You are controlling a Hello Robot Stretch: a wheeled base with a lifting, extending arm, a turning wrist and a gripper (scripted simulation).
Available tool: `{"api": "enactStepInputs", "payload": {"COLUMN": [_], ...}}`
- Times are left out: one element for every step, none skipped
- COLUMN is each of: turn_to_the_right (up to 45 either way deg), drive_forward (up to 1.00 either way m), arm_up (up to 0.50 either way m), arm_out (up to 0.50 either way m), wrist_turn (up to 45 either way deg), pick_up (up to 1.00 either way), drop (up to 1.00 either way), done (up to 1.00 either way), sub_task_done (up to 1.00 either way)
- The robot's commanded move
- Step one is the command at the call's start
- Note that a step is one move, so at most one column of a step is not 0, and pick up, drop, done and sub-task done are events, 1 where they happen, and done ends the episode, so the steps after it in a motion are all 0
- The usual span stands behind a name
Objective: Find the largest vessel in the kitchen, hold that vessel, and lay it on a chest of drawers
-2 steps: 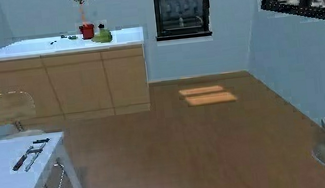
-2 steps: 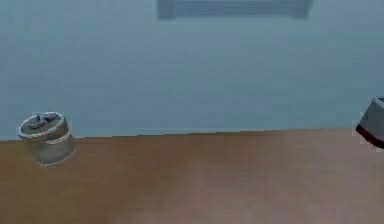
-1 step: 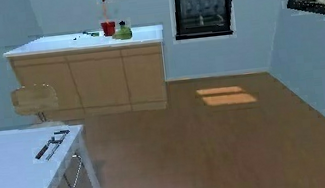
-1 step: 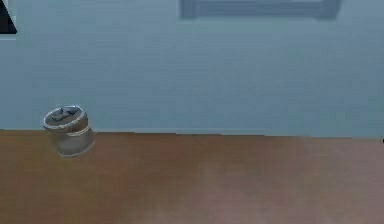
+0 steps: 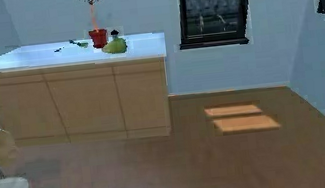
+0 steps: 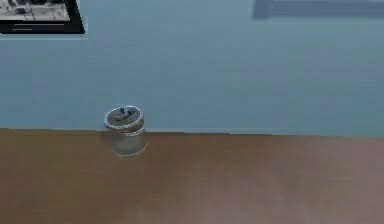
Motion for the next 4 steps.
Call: {"api": "enactStepInputs", "payload": {"turn_to_the_right": [45.0, 45.0, 45.0, 0.0], "drive_forward": [0.00, 0.00, 0.00, 0.00], "arm_up": [0.00, 0.00, 0.00, 0.50], "arm_out": [0.00, 0.00, 0.00, 0.00], "wrist_turn": [0.0, 0.0, 0.0, 0.0], "pick_up": [0.00, 0.00, 0.00, 0.00], "drop": [0.00, 0.00, 0.00, 0.00], "done": [0.00, 0.00, 0.00, 0.00], "sub_task_done": [0.00, 0.00, 0.00, 0.00]}}
